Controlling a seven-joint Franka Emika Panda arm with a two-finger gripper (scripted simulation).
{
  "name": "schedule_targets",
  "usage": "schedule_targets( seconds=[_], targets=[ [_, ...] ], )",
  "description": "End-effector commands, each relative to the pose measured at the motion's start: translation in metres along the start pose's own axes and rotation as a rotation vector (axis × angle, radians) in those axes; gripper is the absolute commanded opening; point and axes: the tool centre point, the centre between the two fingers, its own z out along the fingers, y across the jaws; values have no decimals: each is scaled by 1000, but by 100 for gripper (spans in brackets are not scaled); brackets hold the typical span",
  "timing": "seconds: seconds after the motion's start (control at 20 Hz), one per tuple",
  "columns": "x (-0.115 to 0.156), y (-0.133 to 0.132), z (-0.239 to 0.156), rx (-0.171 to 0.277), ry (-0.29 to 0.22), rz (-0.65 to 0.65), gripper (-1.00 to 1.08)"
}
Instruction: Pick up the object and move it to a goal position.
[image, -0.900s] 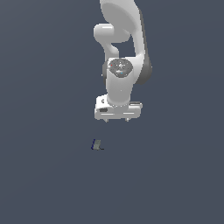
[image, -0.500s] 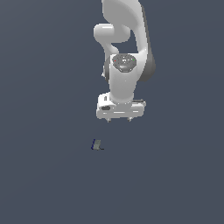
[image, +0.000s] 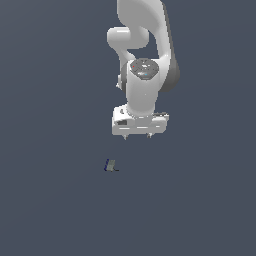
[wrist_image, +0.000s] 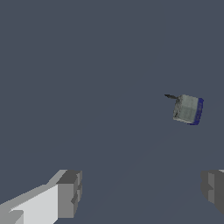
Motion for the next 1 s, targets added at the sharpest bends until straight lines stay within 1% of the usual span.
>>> schedule_targets(
  seconds=[0.0, 0.45, 0.95],
  targets=[
    [1, 1, 1, -1, 0, -17, 100],
    [8, 12, 11, -7, -2, -146, 100],
    [21, 32, 30, -13, -6, -385, 100]
  ],
)
